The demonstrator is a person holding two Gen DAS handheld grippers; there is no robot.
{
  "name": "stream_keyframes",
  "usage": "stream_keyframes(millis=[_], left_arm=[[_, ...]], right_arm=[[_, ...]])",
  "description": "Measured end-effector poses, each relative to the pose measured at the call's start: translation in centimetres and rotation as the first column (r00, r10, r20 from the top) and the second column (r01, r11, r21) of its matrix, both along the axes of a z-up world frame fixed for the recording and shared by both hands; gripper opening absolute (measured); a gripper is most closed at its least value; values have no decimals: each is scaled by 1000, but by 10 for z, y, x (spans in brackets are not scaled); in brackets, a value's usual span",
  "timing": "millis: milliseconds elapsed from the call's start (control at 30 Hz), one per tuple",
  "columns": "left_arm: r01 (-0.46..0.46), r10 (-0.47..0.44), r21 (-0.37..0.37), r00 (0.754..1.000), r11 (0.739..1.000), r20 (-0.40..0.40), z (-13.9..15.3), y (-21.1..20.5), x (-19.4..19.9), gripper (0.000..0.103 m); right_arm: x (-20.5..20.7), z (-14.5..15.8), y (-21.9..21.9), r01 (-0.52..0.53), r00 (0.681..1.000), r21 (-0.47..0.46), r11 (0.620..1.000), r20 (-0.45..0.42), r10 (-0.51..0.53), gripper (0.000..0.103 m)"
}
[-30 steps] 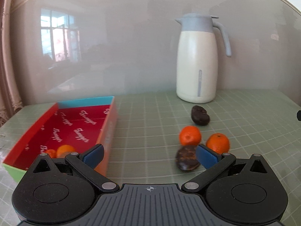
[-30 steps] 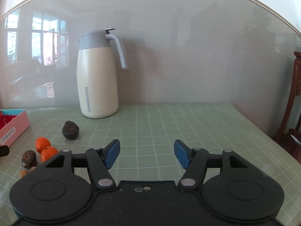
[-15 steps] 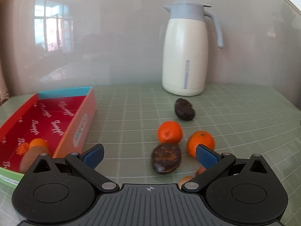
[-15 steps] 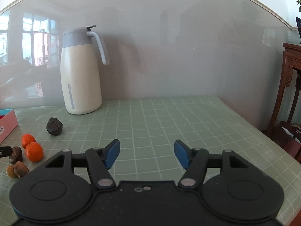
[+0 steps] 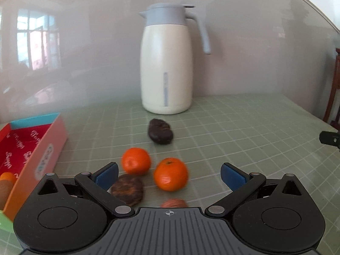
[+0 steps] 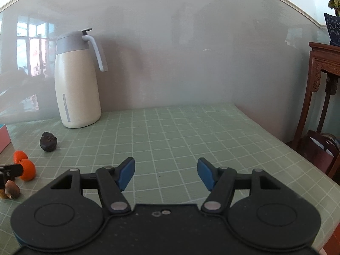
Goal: Organize fruits
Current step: 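Reach the left gripper to a tangerine and close on it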
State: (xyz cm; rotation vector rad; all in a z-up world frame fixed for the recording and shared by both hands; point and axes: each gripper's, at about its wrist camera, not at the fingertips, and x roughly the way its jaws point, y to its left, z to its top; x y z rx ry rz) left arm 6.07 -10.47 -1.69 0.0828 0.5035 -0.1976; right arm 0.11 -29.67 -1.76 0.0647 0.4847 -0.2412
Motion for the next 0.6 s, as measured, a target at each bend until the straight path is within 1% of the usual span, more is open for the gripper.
stream_keyframes(millis=[33,67,233,300,333,367,433,500,533,600], left_arm=[[10,-10,0,1000,1000,-5,0,-4,2,88],[18,-18,1,1000,1000,-14,-1,-7,4,84],[1,0,10,999,1000,-54,-6,-14,16,81],[-3,4,16,997,1000,-75,-9,-16,22,75],[-3,5,21,996,1000,-94,-11,-17,26,66],[-10,13,31,994,999,-107,-14,-17,31,62],[-24,29,39,991,999,-129,-18,-19,37,58],[-29,37,61,992,998,-123,-20,-22,40,58],[-29,37,66,992,997,-123,-21,-24,41,56],[-34,42,61,991,998,-125,-21,-24,42,49]], right_arm=[[0,0,-1,2,1000,-1,1000,0,-2,66],[0,-1,-2,4,1000,-2,1000,0,-4,66],[0,-2,-9,22,1000,6,1000,-3,-22,67],[-1,-3,-11,26,1000,9,1000,-4,-26,67],[0,-3,-11,27,1000,8,1000,-4,-27,67],[-1,-3,-12,26,1000,9,1000,-3,-26,67],[-1,-3,-12,24,1000,11,1000,0,-24,68],[-1,-2,-11,20,1000,12,1000,4,-20,69],[-1,-2,-11,16,1000,12,1000,5,-17,69],[-1,-2,-10,10,1000,7,1000,5,-10,70]])
